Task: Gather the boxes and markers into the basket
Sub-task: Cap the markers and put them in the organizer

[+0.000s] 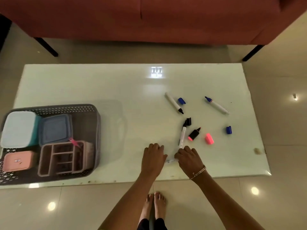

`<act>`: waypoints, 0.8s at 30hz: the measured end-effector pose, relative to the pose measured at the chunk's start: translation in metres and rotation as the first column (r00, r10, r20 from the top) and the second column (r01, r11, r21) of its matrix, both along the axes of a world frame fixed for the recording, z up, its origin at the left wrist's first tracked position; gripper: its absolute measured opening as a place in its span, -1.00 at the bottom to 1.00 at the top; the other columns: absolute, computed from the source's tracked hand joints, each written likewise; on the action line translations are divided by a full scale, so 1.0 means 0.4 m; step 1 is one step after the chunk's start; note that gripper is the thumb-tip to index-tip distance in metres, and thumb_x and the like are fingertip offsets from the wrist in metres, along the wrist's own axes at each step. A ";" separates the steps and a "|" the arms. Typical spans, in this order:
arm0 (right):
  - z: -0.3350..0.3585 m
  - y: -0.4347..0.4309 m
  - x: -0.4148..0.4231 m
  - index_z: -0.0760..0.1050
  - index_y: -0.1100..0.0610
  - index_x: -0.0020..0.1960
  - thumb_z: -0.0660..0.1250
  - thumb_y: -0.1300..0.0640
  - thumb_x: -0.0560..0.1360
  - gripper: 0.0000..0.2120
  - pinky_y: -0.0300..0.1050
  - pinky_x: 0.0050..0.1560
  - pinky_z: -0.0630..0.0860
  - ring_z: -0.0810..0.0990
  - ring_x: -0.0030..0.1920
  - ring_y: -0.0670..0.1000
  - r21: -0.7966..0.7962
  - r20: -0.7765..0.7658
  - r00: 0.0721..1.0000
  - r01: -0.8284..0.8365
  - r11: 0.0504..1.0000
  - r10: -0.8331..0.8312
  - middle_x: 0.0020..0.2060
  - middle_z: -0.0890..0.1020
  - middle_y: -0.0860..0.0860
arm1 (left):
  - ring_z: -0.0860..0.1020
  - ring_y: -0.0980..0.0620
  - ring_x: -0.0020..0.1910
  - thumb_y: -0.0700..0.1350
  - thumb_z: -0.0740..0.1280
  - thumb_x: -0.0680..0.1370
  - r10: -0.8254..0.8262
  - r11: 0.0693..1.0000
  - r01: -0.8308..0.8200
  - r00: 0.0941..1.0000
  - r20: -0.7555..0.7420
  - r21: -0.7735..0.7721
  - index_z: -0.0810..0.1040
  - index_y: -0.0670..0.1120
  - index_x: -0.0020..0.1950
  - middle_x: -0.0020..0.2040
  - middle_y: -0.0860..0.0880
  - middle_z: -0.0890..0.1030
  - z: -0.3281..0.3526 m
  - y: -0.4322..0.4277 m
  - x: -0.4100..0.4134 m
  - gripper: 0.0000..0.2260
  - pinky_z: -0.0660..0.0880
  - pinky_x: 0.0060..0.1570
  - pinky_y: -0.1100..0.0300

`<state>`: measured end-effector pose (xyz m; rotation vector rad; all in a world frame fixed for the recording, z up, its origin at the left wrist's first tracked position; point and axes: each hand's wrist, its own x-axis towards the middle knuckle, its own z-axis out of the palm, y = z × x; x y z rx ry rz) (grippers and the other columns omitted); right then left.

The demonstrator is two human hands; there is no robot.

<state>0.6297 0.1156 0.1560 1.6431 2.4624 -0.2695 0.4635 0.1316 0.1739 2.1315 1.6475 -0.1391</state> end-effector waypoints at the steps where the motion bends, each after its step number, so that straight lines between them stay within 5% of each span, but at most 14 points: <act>1: -0.004 0.000 0.004 0.52 0.03 -0.36 0.51 0.27 0.07 -0.75 -0.14 -0.44 0.41 0.53 -0.38 0.04 0.014 0.000 1.000 -0.011 1.000 0.011 -0.43 0.55 -0.05 | 0.59 -0.07 -0.20 0.00 0.49 0.34 0.021 0.999 -0.021 1.000 0.011 -0.026 0.62 -0.10 -0.07 -0.21 -0.06 0.62 -0.004 0.000 0.002 -0.74 0.54 -0.26 0.10; 7: -0.007 -0.001 0.023 0.51 0.03 -0.38 0.52 0.29 0.04 -0.73 -0.15 -0.46 0.42 0.51 -0.39 0.02 0.060 -0.047 0.999 0.015 0.998 -0.012 -0.46 0.53 -0.06 | 0.45 -0.08 0.17 0.02 0.17 0.58 0.139 0.989 -0.135 0.988 0.072 -0.064 0.46 -0.09 0.27 0.16 -0.08 0.52 -0.008 0.020 0.002 -0.67 0.39 0.11 0.07; 20: 0.025 -0.027 0.059 0.39 0.11 -0.24 0.47 0.35 0.09 -0.63 -0.18 -0.45 0.41 0.44 -0.45 0.03 0.150 -0.317 0.939 0.188 0.971 -0.133 -0.37 0.51 0.03 | 0.52 0.01 0.10 0.07 0.28 0.52 0.305 0.929 -0.265 0.944 0.128 -0.256 0.49 -0.08 0.20 0.13 -0.02 0.54 0.007 0.012 -0.008 -0.67 0.43 -0.01 0.17; 24: 0.039 -0.041 0.079 0.37 0.07 -0.10 0.50 0.20 0.23 -0.64 -0.20 -0.47 0.44 0.48 -0.48 0.04 0.210 -0.392 0.903 0.272 0.939 -0.174 -0.38 0.55 0.03 | 0.52 0.00 0.09 0.08 0.29 0.51 0.343 0.920 -0.307 0.931 0.124 -0.242 0.49 -0.08 0.17 0.11 -0.02 0.54 0.010 0.008 0.018 -0.67 0.42 -0.03 0.17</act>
